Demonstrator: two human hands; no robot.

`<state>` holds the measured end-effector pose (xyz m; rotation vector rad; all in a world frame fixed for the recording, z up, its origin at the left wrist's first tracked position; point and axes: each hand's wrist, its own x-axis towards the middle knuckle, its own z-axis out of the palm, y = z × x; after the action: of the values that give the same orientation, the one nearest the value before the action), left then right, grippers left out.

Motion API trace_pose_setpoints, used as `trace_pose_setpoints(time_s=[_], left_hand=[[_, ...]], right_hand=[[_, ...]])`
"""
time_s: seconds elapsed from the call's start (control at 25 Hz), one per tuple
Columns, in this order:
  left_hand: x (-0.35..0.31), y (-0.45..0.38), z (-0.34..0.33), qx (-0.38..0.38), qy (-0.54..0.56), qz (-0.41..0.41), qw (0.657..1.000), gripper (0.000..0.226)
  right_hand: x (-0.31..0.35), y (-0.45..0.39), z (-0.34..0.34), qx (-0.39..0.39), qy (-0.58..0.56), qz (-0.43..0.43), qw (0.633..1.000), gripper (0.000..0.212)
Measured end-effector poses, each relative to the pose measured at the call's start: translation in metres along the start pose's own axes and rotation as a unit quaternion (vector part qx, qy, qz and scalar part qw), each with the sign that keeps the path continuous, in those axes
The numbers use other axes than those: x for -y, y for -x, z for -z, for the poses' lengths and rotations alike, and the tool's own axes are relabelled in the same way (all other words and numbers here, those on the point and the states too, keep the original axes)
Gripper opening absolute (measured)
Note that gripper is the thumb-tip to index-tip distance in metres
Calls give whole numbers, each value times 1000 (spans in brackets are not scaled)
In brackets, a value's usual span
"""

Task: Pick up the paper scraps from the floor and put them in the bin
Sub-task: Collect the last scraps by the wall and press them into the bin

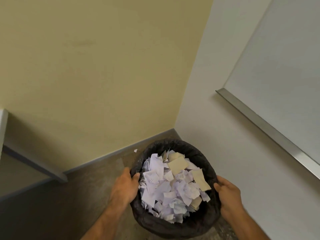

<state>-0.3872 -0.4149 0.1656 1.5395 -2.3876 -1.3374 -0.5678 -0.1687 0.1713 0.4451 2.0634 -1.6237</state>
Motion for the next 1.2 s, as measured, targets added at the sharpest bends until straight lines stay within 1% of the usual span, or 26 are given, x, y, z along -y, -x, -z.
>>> trace_pose_setpoints(time_s=[0.12,0.24,0.36,0.44,0.52,0.64,0.8,0.88,0.92,0.96,1.08,1.2], left_hand=[[-10,-39,-10,11,-12,12,1000,22],[-31,-92,-31,29,-26,35,999,21],[-56,-144,-57,44,-26,59,997,19],[-68,-179,-73,53,-23,74,996,20],[-78,-214,-89,65,-26,81,994,23],[-82,-274,-115,77,-29,95,992,30],[-72,-363,-159,82,-33,74,993,41],[-64,-410,-185,92,-43,71,992,38],[-61,-430,-195,103,-46,72,991,33],[-56,-450,-205,110,-48,71,990,30],[-44,-498,-229,111,-58,49,991,24],[-37,-532,-246,111,-59,33,991,23]], right_hand=[[4,-38,-14,-12,5,-17,1000,35],[9,-104,-31,-5,29,-29,999,36],[11,-176,-48,-17,43,-71,996,37],[23,-210,-63,-33,34,-106,993,37],[33,-247,-77,-46,14,-122,991,33],[38,-306,-106,-45,2,-120,992,24],[18,-392,-145,-73,6,-98,993,30],[1,-439,-165,-75,-2,-94,993,27],[-7,-461,-174,-69,-10,-101,992,31],[-16,-482,-184,-55,-14,-113,992,40],[-42,-538,-200,-19,-44,-147,988,82],[-49,-571,-215,-19,-67,-141,988,107]])
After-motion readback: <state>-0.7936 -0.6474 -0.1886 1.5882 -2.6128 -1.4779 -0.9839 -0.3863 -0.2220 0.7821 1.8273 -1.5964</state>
